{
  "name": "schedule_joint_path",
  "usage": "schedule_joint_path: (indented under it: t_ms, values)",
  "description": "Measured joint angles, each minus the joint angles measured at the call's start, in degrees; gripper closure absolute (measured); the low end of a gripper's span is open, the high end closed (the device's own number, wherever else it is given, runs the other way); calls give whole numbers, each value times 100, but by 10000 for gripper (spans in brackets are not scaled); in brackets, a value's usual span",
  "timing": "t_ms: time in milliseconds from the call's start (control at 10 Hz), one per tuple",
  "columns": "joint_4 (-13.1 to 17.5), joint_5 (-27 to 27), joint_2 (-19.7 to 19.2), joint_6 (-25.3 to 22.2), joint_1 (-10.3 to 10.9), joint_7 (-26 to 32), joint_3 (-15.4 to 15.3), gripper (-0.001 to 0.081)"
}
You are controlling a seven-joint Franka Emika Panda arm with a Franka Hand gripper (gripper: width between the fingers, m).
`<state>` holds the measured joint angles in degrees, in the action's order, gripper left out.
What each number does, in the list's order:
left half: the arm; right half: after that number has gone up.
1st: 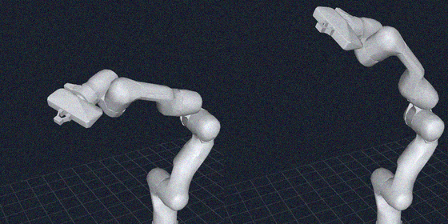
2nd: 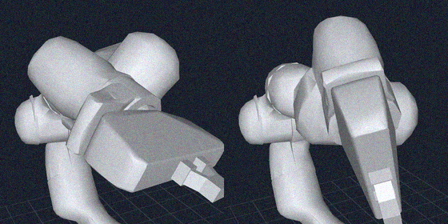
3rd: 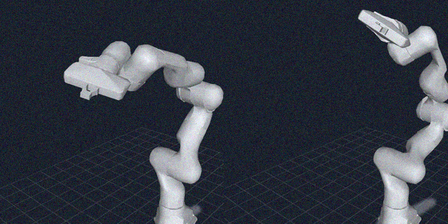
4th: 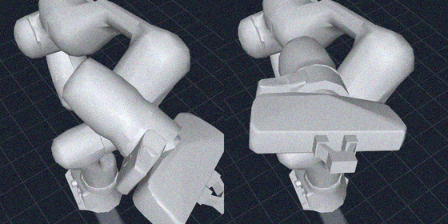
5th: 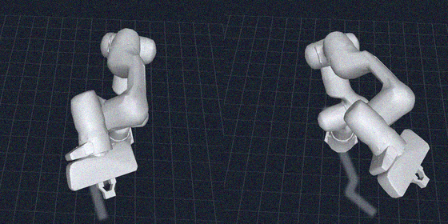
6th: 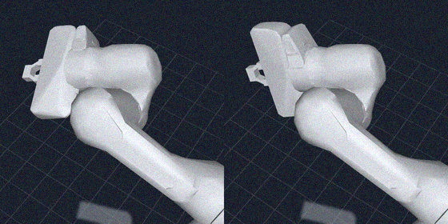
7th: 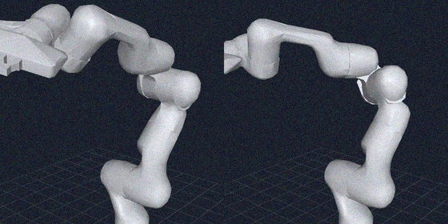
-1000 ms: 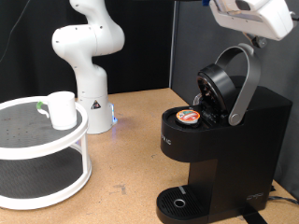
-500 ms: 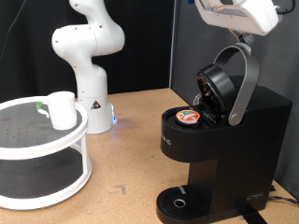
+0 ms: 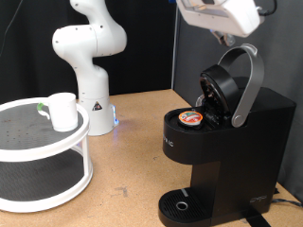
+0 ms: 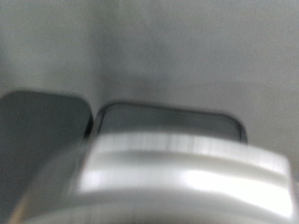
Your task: Make a cup of coffee with the keurig machine
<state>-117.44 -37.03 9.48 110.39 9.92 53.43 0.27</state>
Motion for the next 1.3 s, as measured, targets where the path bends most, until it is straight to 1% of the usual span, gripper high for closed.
schedule_joint_path:
  t_ms: [200, 300, 500, 600, 700, 800, 900, 1100, 1300]
  values:
    - [-128, 234, -9, 61, -84, -102, 4, 806]
    - [-160, 110, -17, 181, -102, -100, 9, 806]
    - [-104, -651, -3, 393, -98, 61, 33, 806]
    - [-15, -902, 2, 408, -90, 92, 32, 806]
    - [80, -943, -4, 408, -74, 84, 0, 806]
    - [143, -871, -21, 408, -60, 9, -75, 806]
    - [159, -677, -54, 427, -46, -136, -177, 806]
    - [148, -352, -173, 612, -29, -422, -401, 806]
    - [128, -321, -315, 887, -7, -469, -550, 806]
